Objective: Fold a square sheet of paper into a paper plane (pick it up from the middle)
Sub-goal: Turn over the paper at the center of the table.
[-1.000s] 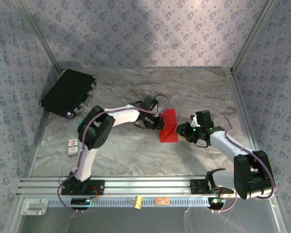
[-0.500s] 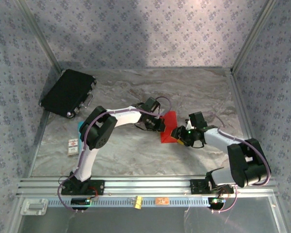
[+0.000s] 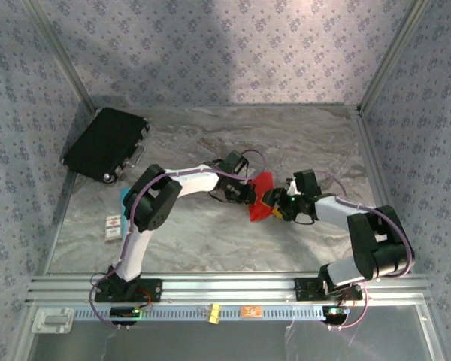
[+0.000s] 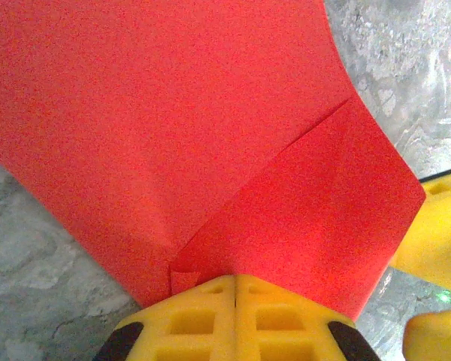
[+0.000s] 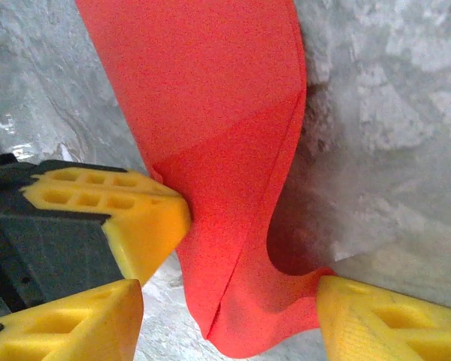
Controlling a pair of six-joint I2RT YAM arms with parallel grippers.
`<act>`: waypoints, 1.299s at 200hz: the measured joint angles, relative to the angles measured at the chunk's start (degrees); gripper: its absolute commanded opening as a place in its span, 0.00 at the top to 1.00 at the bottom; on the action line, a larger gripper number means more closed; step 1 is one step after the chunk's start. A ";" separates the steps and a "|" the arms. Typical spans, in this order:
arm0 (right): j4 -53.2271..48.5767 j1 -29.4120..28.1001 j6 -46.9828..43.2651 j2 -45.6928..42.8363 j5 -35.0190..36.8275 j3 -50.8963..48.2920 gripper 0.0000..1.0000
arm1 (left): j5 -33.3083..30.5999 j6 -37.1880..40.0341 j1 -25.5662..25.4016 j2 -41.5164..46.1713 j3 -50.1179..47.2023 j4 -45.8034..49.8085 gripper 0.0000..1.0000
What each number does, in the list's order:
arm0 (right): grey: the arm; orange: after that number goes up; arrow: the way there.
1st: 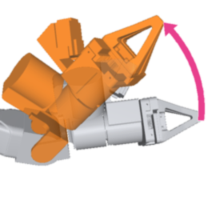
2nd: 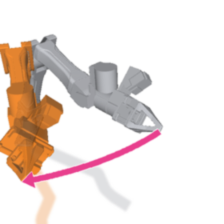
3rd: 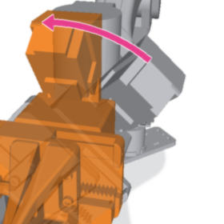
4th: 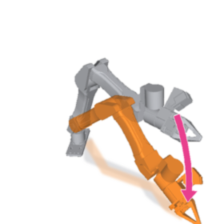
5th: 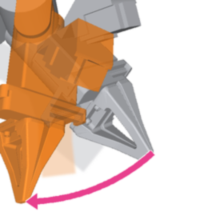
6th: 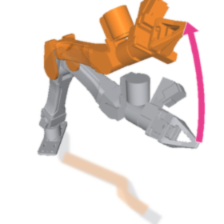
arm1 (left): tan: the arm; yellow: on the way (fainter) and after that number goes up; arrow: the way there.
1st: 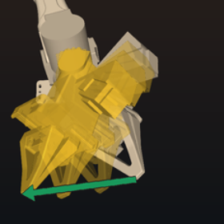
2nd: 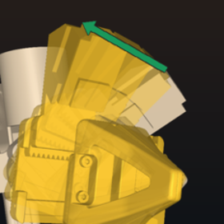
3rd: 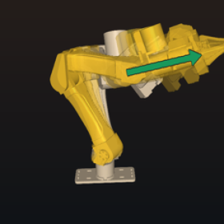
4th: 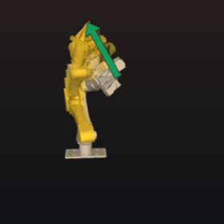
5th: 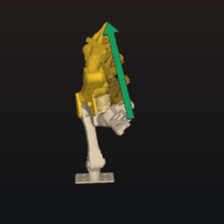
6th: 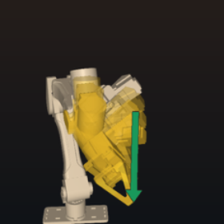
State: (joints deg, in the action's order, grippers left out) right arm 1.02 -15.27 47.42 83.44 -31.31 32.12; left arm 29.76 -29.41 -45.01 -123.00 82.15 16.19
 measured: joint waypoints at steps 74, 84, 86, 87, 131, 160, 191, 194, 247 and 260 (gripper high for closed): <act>2.08 1.97 -0.74 3.39 -2.19 3.63 0.43 | 0.00 0.02 0.02 0.11 -0.24 -0.31 0.95; 2.32 2.54 -0.90 4.11 -2.69 3.74 0.45 | 0.00 0.00 0.02 0.11 -0.24 -0.31 0.95; 2.34 2.60 -0.90 4.20 -2.73 3.74 0.46 | 0.00 0.00 0.02 0.11 -0.24 -0.33 0.95; 2.34 2.64 -0.92 4.24 -2.75 3.74 0.46 | 0.00 0.00 0.02 0.11 -0.24 -0.33 0.95; 2.49 4.17 -1.81 5.62 -3.76 3.74 0.55 | 0.04 -0.02 0.02 0.33 -0.79 -1.09 0.95; 3.17 4.72 -2.03 6.05 -4.31 3.74 0.57 | 0.17 -0.02 0.02 0.33 -0.79 -1.14 0.95; 4.22 5.66 -2.08 6.97 -4.74 3.74 0.59 | 0.22 -0.02 0.02 0.33 -0.79 -1.16 0.95; 4.42 5.75 -2.05 7.02 -4.83 3.74 0.59 | 0.22 0.00 0.02 0.33 -0.79 -1.16 0.95; 8.74 7.17 -2.03 8.61 -7.32 3.67 0.64 | 0.24 0.00 0.02 0.33 -0.87 -1.25 0.94; 9.42 7.28 -2.01 9.31 -7.69 3.67 0.65 | 0.26 -0.02 0.07 0.33 -0.87 -1.29 0.94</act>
State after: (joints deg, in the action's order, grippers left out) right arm 10.44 -7.99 45.41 92.75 -39.00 35.79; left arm 30.02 -29.43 -44.95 -122.67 81.28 14.90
